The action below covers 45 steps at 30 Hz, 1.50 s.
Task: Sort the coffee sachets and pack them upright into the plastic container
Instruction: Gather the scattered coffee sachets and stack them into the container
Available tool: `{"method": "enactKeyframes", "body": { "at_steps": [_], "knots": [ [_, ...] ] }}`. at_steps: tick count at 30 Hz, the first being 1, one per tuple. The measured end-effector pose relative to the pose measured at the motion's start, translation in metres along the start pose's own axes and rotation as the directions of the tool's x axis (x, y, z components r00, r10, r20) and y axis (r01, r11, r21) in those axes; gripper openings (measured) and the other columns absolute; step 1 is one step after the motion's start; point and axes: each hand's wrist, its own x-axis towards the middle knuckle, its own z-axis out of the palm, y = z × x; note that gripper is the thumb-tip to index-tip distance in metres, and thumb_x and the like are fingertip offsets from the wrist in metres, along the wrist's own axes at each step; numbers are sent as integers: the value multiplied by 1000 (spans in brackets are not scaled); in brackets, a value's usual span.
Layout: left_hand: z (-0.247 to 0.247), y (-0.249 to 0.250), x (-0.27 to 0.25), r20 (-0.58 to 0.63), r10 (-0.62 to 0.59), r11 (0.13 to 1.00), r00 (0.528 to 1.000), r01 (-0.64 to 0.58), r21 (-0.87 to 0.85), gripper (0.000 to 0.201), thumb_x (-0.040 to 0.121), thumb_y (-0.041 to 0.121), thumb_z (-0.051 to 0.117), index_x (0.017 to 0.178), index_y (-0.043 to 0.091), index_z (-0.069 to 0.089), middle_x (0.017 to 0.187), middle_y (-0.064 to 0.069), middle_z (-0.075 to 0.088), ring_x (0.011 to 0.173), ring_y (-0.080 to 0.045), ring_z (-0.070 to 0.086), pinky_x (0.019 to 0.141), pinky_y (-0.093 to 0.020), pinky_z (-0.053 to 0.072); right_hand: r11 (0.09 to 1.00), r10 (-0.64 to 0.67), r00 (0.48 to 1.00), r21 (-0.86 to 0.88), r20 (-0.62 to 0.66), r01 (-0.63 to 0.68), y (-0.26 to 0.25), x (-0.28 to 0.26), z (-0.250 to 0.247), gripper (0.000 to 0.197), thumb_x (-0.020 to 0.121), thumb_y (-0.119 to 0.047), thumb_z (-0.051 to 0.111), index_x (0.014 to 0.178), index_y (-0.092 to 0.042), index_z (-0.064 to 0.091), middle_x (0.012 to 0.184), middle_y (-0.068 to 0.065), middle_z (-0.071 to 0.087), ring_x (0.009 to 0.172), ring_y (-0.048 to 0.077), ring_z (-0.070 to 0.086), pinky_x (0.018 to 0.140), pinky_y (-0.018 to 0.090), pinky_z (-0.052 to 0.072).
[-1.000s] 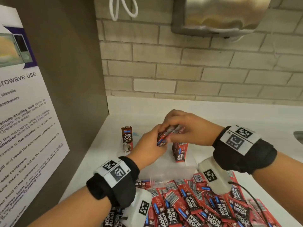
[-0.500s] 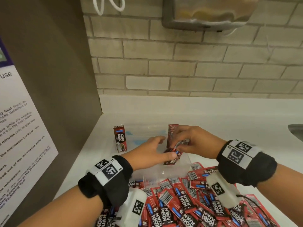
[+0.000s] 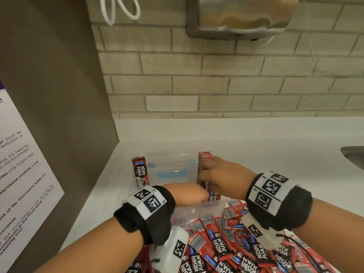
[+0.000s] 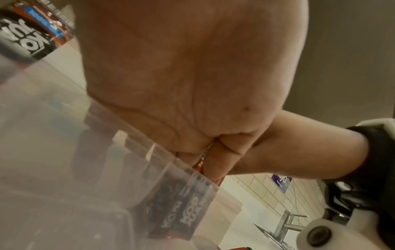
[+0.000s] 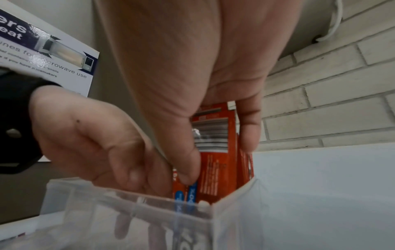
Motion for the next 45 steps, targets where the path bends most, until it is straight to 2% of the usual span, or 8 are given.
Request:
{"method": "enactKeyframes", "body": {
  "at_steps": [6,12,17,23,27,32,42,45],
  "knots": [
    [2,3,7,20,19,999,1000,-20,37,34,95,3,34,63,11,40,80,-14,41,81,-20,34,62,-25,27,999,-17,988,-48,-155,10,3,-6,5,55,83,-15,60,135,-25,44,141,-2,42,120,25,37,89,37,44],
    [5,0,4,-48,-2,996,999,-2,-91,38,100,18,36,125,-3,54,128,-23,54,101,-21,50,86,-29,38,966,233,950,165,-207,-201,8,-13,12,94,74,-28,71,147,-26,11,148,-2,21,130,24,24,105,41,34],
    [2,6,-2,-123,-6,945,992,-34,-326,29,93,4,49,122,3,55,111,-16,59,93,-19,55,73,-20,42,655,526,850,637,1,-406,11,-15,28,108,69,-26,79,147,-16,5,148,7,26,135,26,24,110,39,28],
    [5,4,12,-153,-65,707,986,-63,-704,71,83,-18,42,145,12,27,135,-12,51,124,-26,48,105,-36,41,260,533,816,873,226,-412,9,-14,38,105,73,-14,77,148,-9,3,145,11,35,129,23,42,104,34,40],
    [8,11,22,-132,-40,450,990,-100,-888,88,71,-31,21,144,18,31,132,-16,51,123,-28,47,92,-31,48,181,487,845,921,220,-344,3,-14,37,86,77,-5,71,143,-8,15,116,5,58,97,11,61,76,17,51],
    [11,16,25,-136,-54,411,989,-102,-906,92,69,-32,18,142,21,35,132,-17,50,122,-28,47,83,-27,48,131,435,881,955,185,-265,-6,-16,34,42,78,11,62,101,-20,44,95,2,59,82,5,58,67,12,51],
    [9,14,20,-155,-104,333,982,-112,-936,91,70,-30,20,147,17,25,128,-21,50,116,-33,51,78,-33,53,25,470,843,951,262,-310,-2,-20,39,95,76,3,65,147,-18,6,126,6,51,99,16,60,74,25,53],
    [5,14,13,-207,-105,314,973,-165,-935,88,72,-29,20,149,13,19,123,-19,51,114,-31,52,75,-32,53,27,502,822,945,271,-327,-1,-25,38,105,65,-7,68,148,-25,6,142,4,37,121,23,49,97,40,47]
  ]
}}
